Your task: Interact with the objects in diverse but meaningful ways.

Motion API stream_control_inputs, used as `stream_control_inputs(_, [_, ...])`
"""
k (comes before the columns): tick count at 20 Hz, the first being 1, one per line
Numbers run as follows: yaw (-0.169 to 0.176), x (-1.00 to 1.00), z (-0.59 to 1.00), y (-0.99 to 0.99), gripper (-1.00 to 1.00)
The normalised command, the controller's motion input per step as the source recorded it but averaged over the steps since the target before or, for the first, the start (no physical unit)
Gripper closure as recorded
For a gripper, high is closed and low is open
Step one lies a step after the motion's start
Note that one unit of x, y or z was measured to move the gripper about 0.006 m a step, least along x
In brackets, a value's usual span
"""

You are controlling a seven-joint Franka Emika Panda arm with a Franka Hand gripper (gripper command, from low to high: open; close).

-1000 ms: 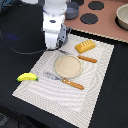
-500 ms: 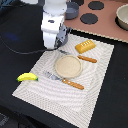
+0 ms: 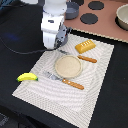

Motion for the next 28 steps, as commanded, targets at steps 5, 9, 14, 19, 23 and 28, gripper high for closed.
stream_control_inputs(5, [0.073, -0.4, 0.36, 0.15, 1.0])
stream_control_inputs(9, [0.051, -0.35, 0.22, 0.09, 1.0])
stream_control_inputs(14, [0.043, -0.23, 0.14, 0.04, 1.0])
stream_control_inputs(19, [0.014, 0.13, 0.41, 0.0, 1.0])
stream_control_inputs(23, [0.0, 0.64, 0.76, -0.07, 1.0])
stream_control_inputs(28, [0.0, 0.86, 0.87, -0.08, 1.0])
